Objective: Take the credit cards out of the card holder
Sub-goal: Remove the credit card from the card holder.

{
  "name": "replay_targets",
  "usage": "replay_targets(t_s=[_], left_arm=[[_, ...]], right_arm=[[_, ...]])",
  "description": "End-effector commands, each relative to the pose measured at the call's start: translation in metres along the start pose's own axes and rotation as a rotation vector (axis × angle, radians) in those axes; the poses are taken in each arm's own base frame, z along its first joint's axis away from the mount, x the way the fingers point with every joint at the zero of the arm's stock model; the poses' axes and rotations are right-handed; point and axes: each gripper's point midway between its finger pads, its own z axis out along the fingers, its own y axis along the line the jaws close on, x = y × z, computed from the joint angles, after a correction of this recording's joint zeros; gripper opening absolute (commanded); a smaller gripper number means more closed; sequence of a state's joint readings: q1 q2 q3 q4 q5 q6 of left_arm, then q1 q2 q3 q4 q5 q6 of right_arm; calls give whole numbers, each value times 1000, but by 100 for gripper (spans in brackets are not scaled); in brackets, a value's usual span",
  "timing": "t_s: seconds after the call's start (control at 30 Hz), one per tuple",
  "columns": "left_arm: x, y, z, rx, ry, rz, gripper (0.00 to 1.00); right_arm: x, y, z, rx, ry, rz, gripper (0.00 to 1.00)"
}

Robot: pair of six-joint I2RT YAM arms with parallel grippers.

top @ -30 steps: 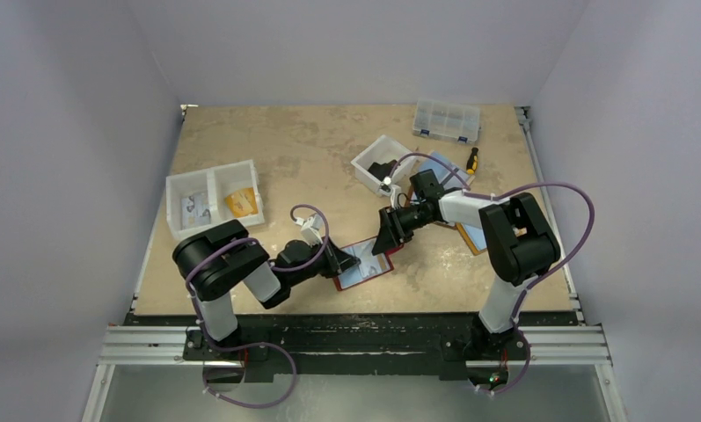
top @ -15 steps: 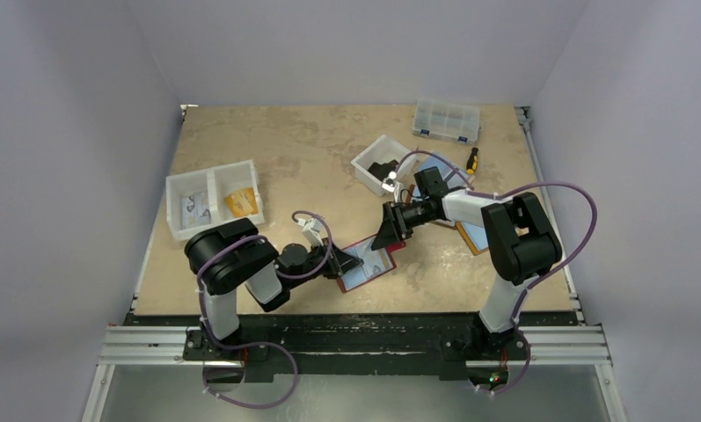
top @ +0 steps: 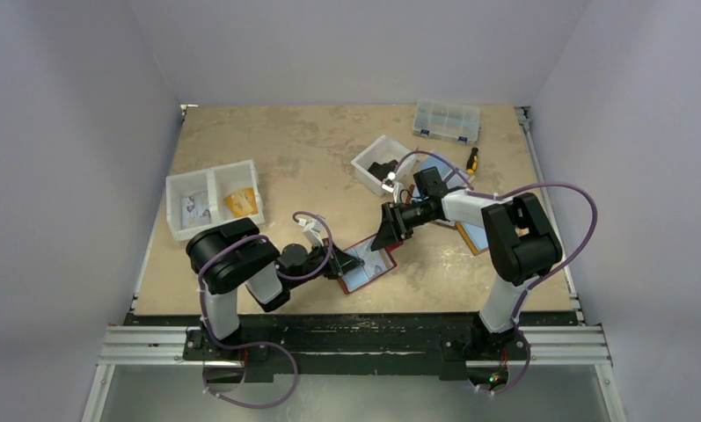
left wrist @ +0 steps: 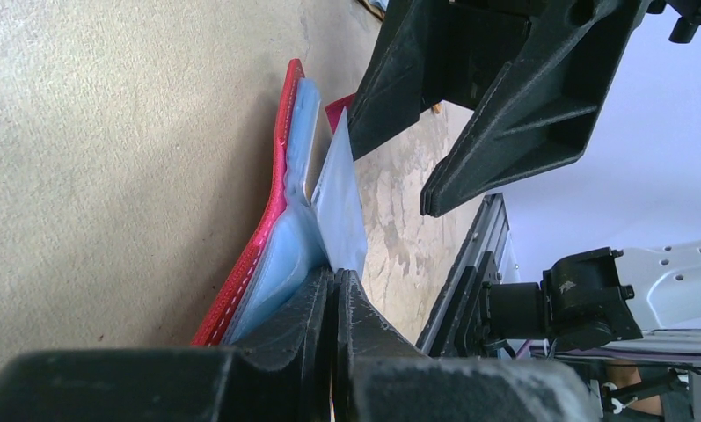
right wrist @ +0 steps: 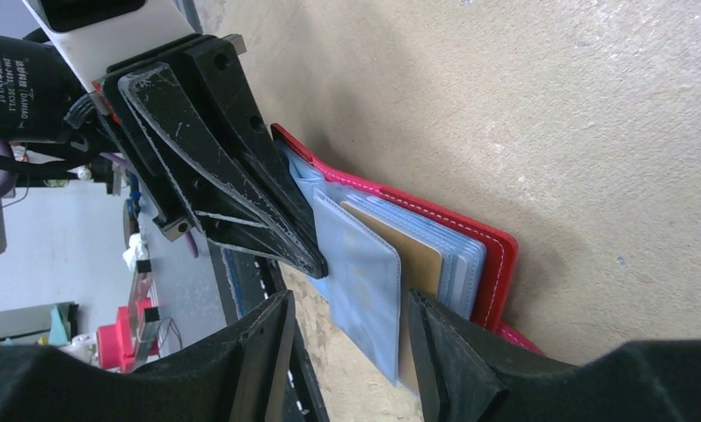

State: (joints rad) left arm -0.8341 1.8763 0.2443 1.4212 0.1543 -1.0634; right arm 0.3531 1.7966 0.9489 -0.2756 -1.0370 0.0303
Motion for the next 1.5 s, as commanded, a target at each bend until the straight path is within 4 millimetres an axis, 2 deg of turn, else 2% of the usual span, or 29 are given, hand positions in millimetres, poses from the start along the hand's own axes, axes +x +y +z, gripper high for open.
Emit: replay_targets(t_s=[0.0,0.13,0.3,0.47,0.7,0.77,0.8,0.83,0.93,1.03,1.17,1.3,1.4,1.47], left_arm=[[-22,-56,0,216,-82,40,0],[-20,-59,1,229,-72,46,0],[-18,-62,3,245,-62,45,0],[-18,-65,4,257,-58,47,0],[-19,-58,5,218,-70,19,0],[-22,-54,6,196,-83,3,0],[-24,-54,6,187,-90,-1,2],[-26,-55,7,178,-94,-3,7],[-30,-44,9,93,-103,-1,30],[-36,-33,7,-6,-114,27,44],[-45,-18,-3,-140,-129,86,53],[-61,-19,-14,-210,-169,142,58],[-81,-26,-24,-292,-191,218,60],[-95,-28,-36,-343,-233,237,67]], right_arm=[[-17,5,-8,50,-30,-114,59],[-21,7,-10,47,-28,-146,61],[-22,21,-11,-31,-19,-167,59],[-16,17,-9,-22,0,-153,54],[-14,22,-10,-42,6,-174,32],[-14,26,-12,-47,2,-185,18],[-16,28,-13,-46,-2,-193,3],[-17,30,-14,-43,-5,-198,0],[-21,30,-17,-8,-16,-210,0],[-29,26,-20,46,-32,-208,0],[-34,13,-22,136,-42,-177,0],[-39,4,-24,200,-51,-145,0],[-41,-2,-27,241,-27,-140,0],[-43,-5,-27,256,-16,-120,0]])
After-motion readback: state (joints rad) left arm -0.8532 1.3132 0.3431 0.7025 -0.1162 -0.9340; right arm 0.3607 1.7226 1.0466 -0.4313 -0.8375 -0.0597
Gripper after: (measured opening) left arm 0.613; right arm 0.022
